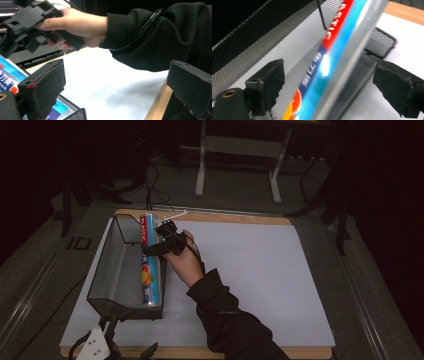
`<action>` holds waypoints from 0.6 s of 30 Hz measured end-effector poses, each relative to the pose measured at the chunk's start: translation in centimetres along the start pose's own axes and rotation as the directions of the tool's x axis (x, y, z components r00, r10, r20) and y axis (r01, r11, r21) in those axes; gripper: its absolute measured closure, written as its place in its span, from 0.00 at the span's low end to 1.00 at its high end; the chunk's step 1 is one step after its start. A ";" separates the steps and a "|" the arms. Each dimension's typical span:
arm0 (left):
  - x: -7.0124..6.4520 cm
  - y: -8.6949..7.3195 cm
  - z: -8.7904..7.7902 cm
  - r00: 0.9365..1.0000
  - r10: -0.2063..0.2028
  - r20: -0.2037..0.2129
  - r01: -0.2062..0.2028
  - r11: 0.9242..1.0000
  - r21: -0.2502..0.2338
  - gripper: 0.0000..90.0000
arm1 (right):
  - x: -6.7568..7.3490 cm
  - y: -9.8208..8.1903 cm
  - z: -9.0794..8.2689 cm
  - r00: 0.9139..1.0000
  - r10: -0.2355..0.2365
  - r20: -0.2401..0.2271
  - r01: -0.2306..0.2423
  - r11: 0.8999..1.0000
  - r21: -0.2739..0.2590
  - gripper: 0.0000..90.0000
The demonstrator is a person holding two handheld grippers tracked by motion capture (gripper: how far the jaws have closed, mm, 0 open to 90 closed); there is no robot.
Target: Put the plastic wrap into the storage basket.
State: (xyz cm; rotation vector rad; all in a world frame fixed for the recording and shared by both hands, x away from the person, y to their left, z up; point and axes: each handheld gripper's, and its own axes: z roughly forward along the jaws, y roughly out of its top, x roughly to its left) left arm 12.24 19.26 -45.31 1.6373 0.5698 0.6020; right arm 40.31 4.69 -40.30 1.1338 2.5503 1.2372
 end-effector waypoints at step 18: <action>0.0 -0.2 0.5 1.000 -0.002 -0.008 0.003 1.000 0.028 0.03 | -2.7 -4.5 -6.4 0.996 -0.089 -0.015 0.088 0.995 -0.036 0.15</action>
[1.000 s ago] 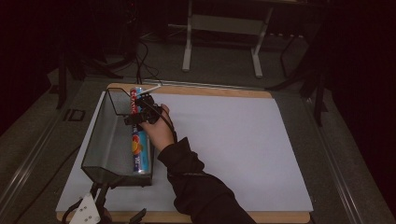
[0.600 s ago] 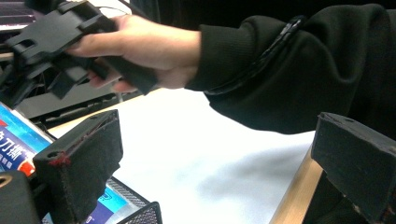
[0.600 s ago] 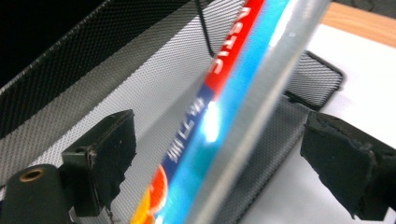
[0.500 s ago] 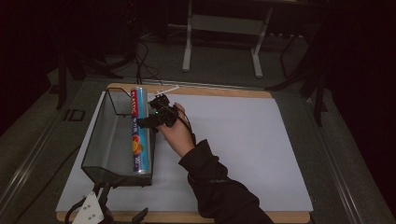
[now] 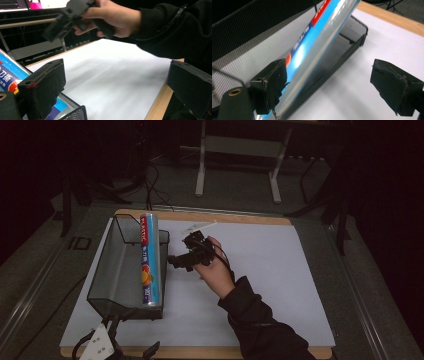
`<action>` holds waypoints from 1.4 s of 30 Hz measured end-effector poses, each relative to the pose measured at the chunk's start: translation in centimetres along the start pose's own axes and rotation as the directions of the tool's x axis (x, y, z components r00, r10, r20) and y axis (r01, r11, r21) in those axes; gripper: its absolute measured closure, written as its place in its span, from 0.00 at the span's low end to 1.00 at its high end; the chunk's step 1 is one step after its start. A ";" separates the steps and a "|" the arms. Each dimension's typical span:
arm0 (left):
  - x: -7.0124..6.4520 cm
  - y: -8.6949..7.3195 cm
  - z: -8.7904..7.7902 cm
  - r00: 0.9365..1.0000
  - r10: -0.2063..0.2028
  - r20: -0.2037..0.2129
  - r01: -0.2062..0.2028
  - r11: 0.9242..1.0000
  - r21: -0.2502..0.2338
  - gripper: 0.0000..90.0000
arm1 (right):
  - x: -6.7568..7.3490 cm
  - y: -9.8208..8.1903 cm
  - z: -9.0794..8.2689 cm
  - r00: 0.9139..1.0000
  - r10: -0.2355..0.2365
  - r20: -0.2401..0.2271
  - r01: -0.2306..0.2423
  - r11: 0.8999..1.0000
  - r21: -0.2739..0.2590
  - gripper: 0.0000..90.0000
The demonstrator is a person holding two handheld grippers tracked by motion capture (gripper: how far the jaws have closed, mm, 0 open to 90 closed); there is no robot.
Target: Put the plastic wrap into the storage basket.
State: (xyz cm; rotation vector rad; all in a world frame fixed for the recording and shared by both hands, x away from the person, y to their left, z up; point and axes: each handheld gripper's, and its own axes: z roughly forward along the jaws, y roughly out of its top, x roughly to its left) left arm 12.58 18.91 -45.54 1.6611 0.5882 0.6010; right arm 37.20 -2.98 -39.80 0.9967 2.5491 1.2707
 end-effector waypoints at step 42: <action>-0.2 -0.2 0.9 1.000 0.006 -0.016 -0.005 0.999 0.053 0.03 | -3.7 -16.5 -11.7 0.998 0.039 0.042 -0.033 0.992 -0.125 0.15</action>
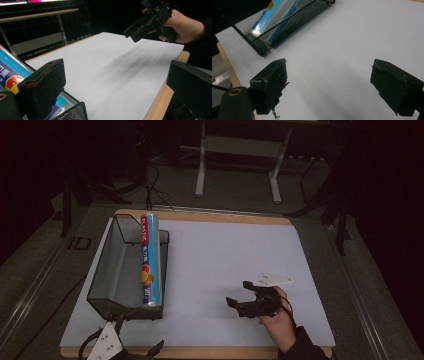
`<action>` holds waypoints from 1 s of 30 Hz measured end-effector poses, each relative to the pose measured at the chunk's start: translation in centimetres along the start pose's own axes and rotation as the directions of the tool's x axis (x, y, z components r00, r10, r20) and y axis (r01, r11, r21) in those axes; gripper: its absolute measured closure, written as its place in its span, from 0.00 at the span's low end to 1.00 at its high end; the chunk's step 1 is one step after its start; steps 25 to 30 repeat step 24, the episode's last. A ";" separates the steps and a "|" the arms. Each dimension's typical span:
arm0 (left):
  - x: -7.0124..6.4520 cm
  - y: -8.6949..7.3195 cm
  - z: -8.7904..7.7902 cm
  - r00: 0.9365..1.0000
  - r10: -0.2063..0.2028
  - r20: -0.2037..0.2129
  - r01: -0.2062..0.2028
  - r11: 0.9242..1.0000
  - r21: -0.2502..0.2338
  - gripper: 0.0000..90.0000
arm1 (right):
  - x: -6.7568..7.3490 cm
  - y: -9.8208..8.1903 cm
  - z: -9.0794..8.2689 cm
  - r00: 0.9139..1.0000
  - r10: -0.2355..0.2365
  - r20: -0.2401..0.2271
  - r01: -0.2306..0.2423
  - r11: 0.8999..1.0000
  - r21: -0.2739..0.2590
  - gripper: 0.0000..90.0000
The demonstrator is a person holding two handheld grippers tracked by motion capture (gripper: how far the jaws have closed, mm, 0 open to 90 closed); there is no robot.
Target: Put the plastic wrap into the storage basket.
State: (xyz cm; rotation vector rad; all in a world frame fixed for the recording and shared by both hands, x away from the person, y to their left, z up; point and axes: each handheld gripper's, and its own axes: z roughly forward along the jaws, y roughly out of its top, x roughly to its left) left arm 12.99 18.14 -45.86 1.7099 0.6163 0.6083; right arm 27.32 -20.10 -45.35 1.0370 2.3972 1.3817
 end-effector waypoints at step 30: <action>0.2 0.0 -0.3 1.000 -0.002 -0.024 0.002 1.000 0.012 0.03 | -0.5 -2.1 -0.5 0.995 -0.088 0.045 0.087 0.996 0.031 0.15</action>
